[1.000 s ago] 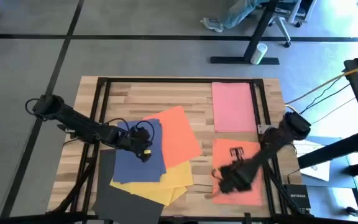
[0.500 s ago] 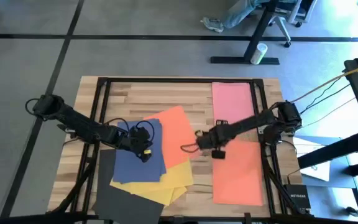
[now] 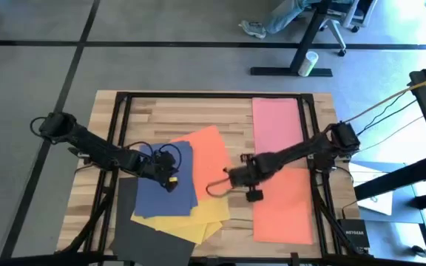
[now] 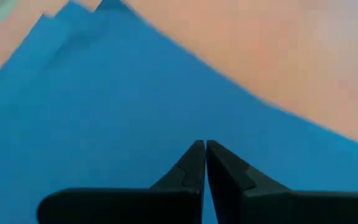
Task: Organize paper
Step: Stack the orange paper on top of the orange paper
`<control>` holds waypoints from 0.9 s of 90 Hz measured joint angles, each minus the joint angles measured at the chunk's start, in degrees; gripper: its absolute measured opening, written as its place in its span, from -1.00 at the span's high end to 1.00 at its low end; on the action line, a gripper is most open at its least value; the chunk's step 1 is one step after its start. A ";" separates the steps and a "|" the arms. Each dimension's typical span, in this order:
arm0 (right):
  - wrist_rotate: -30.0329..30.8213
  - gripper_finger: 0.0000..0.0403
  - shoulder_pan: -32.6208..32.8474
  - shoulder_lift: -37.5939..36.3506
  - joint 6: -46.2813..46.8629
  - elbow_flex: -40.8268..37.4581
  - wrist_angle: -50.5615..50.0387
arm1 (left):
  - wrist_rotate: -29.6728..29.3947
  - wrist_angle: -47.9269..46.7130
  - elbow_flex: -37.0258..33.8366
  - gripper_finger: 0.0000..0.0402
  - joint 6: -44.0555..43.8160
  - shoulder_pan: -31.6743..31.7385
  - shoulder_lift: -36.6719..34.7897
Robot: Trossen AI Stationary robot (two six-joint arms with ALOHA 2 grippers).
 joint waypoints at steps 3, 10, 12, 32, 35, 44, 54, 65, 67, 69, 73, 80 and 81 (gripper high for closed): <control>1.33 0.98 0.92 0.37 -0.15 0.00 1.38 | -0.01 0.34 -0.47 1.00 -0.31 0.00 0.00; 5.06 0.93 2.23 1.33 -0.41 -0.02 3.87 | -0.01 0.60 -1.51 1.00 -1.23 -0.01 0.00; 5.92 0.91 2.39 1.62 -0.57 -0.02 4.76 | -0.01 0.78 -1.81 1.00 -1.43 0.00 0.00; 7.84 0.59 2.73 7.01 -3.39 -0.02 11.24 | 0.01 1.93 -3.62 1.00 -2.17 -0.01 0.00; 7.70 0.55 2.73 7.49 -3.42 -0.02 12.18 | 0.02 1.89 -3.68 1.00 -2.18 0.00 0.00; 8.26 0.44 2.73 8.28 -3.46 -0.02 14.38 | 0.06 2.07 -3.68 1.00 -2.20 0.00 0.00; 10.69 0.39 2.33 8.30 -3.56 -0.02 16.11 | 0.19 2.08 -3.68 1.00 -2.16 -0.02 0.00; 11.75 0.38 1.19 8.37 -3.83 -0.02 17.38 | 0.23 2.44 -3.66 1.00 -2.18 0.00 0.98; 11.44 0.38 1.00 8.56 -4.24 -0.02 17.73 | 0.34 2.77 -3.66 1.00 -2.19 0.00 1.32; 11.31 0.38 0.83 8.83 -4.60 -0.02 18.21 | 0.57 3.11 -3.66 1.00 -2.19 -0.01 1.70; 10.90 0.38 0.67 9.33 -4.95 -0.02 18.72 | 1.12 3.76 -3.66 1.00 -2.20 -0.02 2.60; 11.17 0.38 0.81 10.02 -6.04 0.01 18.74 | 1.85 5.09 -3.66 1.00 -2.14 0.00 4.21; 11.33 0.38 0.82 10.06 -6.11 0.05 18.72 | 1.88 5.44 -3.65 1.00 -2.11 0.00 4.43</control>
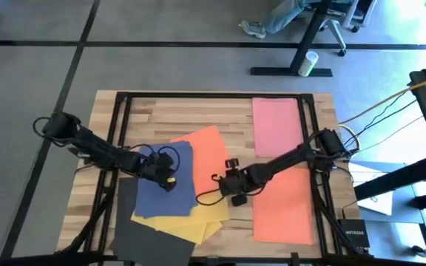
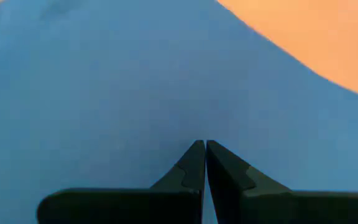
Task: Organize paper
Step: Stack the orange paper on top of the orange paper
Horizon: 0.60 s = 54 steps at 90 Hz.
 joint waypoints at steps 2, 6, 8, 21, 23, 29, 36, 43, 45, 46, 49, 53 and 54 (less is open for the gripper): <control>0.28 0.38 0.06 0.03 -0.07 0.02 -0.03 | 0.06 0.65 0.04 1.00 0.05 0.00 0.41; 0.29 0.38 0.10 0.05 -0.06 0.09 -0.14 | 0.32 1.69 0.11 1.00 0.09 0.00 1.25; 0.16 0.38 0.08 0.04 0.04 0.26 -0.34 | 0.31 2.08 0.15 1.00 0.11 -0.01 1.56; -0.75 0.38 -0.04 -1.77 0.82 2.56 -1.99 | 0.50 3.50 0.21 1.00 0.11 0.00 2.52; -0.76 0.38 -0.04 -2.06 0.83 3.06 -2.37 | 0.60 3.50 0.21 1.00 0.11 0.00 2.52; -0.80 0.38 0.06 -2.79 1.27 4.64 -4.68 | 0.69 3.49 0.19 1.00 0.13 0.01 2.52; -2.04 0.38 0.52 -2.80 2.17 5.84 -7.47 | 0.72 3.31 0.19 1.00 0.13 0.00 2.52; -2.78 0.38 1.29 -2.80 2.98 5.73 -8.05 | 0.85 3.22 0.19 1.00 0.13 0.02 2.54; -2.84 0.38 1.56 -2.80 2.99 5.42 -7.66 | 0.83 3.23 0.19 1.00 0.23 0.03 2.56; -2.84 0.38 1.66 -2.75 2.98 5.21 -7.41 | 0.83 3.24 0.17 1.00 0.36 0.04 2.58; -2.68 0.38 1.95 -2.55 2.97 4.46 -6.54 | 0.87 3.27 0.15 1.00 0.54 0.05 2.59; -2.10 0.38 2.35 -2.35 2.94 3.29 -6.00 | 0.89 3.27 0.15 1.00 0.55 0.04 2.59; -2.02 0.38 2.42 -2.31 2.94 2.94 -5.94 | 0.89 3.27 0.15 1.00 0.54 0.04 2.59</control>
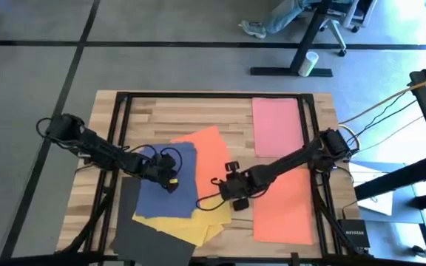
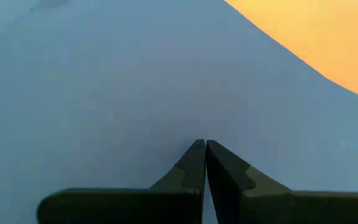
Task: Organize paper
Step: Stack the orange paper on top of the orange paper
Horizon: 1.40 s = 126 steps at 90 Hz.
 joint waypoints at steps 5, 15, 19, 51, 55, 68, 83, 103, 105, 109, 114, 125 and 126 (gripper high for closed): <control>0.05 0.38 0.06 0.01 0.01 -1.65 1.26 | 0.02 0.04 -0.02 1.00 0.00 0.00 0.00; -0.48 0.38 -0.16 0.01 1.24 -4.08 3.21 | 0.04 0.47 -0.06 1.00 0.00 0.00 0.02; -0.71 0.38 -0.16 -0.03 1.55 -4.60 4.03 | 0.02 0.50 -0.09 1.00 0.01 0.00 0.04; 3.45 0.38 -2.24 0.81 1.33 -6.89 9.61 | -0.18 0.66 -0.13 1.00 -0.09 -0.04 0.04; 4.35 0.38 -2.56 0.86 1.59 -6.89 10.14 | -0.04 0.66 -0.13 1.00 -0.11 -0.04 0.04; 8.82 0.38 -2.70 1.13 1.58 -7.05 12.00 | 0.05 0.69 -0.13 1.00 -0.07 -0.04 0.04; 14.86 0.38 -2.96 1.38 1.45 -7.19 13.24 | 0.20 0.72 -0.13 1.00 -0.20 -0.04 0.07; 18.59 0.38 -2.89 1.39 0.19 -7.19 15.52 | 0.39 0.72 -0.13 1.00 -0.18 -0.04 0.07; 18.54 0.38 -2.87 1.38 -0.03 -7.17 15.80 | 0.42 0.72 -0.13 1.00 -0.18 -0.04 0.07; 18.47 0.38 -2.85 1.34 -0.27 -7.17 15.88 | 0.44 0.72 -0.13 1.00 -0.20 -0.04 0.07; 18.09 0.38 -2.85 1.34 -0.49 -7.17 15.81 | 0.44 0.72 -0.13 1.00 -0.18 -0.04 0.07; 14.63 0.38 -2.59 1.30 -1.49 -7.17 15.50 | 0.48 0.70 -0.13 1.00 -0.26 -0.04 0.07; 14.22 0.38 -2.48 1.30 -1.51 -7.17 15.49 | 0.48 0.70 -0.13 1.00 -0.26 -0.04 0.07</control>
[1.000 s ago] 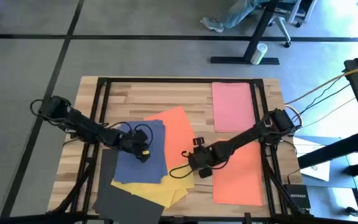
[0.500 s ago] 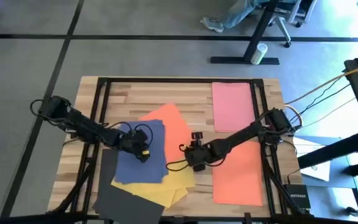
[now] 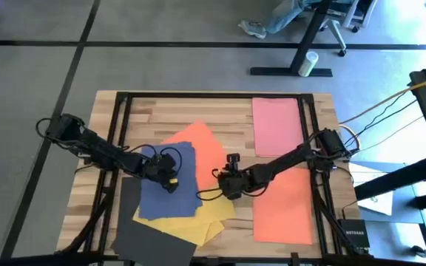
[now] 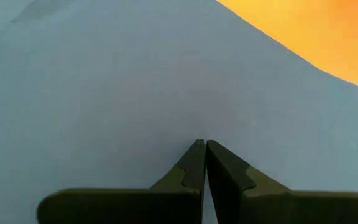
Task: Organize paper
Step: Stack the orange paper on top of the orange paper
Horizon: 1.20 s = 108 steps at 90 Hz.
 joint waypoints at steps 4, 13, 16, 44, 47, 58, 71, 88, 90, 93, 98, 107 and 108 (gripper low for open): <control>-1.24 0.38 0.45 0.00 -0.08 0.00 0.20 | 0.01 0.00 0.00 1.00 0.01 0.00 0.00; -3.11 0.38 1.71 -0.04 -0.88 0.11 1.12 | 0.04 0.00 0.00 1.00 0.20 0.00 0.01; -3.51 0.38 1.84 0.02 -1.29 0.11 1.49 | 0.07 0.00 0.00 1.00 0.20 0.00 0.02; -3.34 0.38 0.79 3.50 -3.12 0.27 9.30 | 0.17 -0.02 0.02 1.00 0.24 0.00 0.02; -3.39 0.38 0.74 3.82 -3.14 0.29 9.89 | 0.16 -0.02 0.02 1.00 0.24 0.00 0.02; -1.70 0.38 0.81 4.16 -4.36 0.30 11.20 | 0.17 -0.02 0.02 1.00 0.26 0.00 0.02; 0.80 0.38 0.81 4.32 -4.52 0.77 10.73 | 0.17 -0.02 0.02 1.00 0.27 0.00 0.02; 3.34 0.38 0.83 4.39 -4.58 1.89 10.36 | 0.20 -0.03 0.02 1.00 0.28 0.00 0.02; 3.74 0.38 0.84 4.39 -4.60 2.10 10.18 | 0.20 -0.02 0.02 1.00 0.28 0.00 0.02; 4.24 0.38 0.86 4.39 -4.60 2.36 9.88 | 0.20 -0.03 0.02 1.00 0.28 0.00 0.02; 4.53 0.38 0.86 4.39 -4.59 2.70 9.41 | 0.20 -0.04 0.02 1.00 0.28 0.00 0.02; 4.53 0.38 0.81 4.39 -4.60 2.75 9.00 | 0.22 -0.04 0.02 1.00 0.28 -0.01 0.02; 4.54 0.38 0.81 4.39 -4.60 2.75 8.95 | 0.22 -0.04 0.02 1.00 0.28 -0.02 0.02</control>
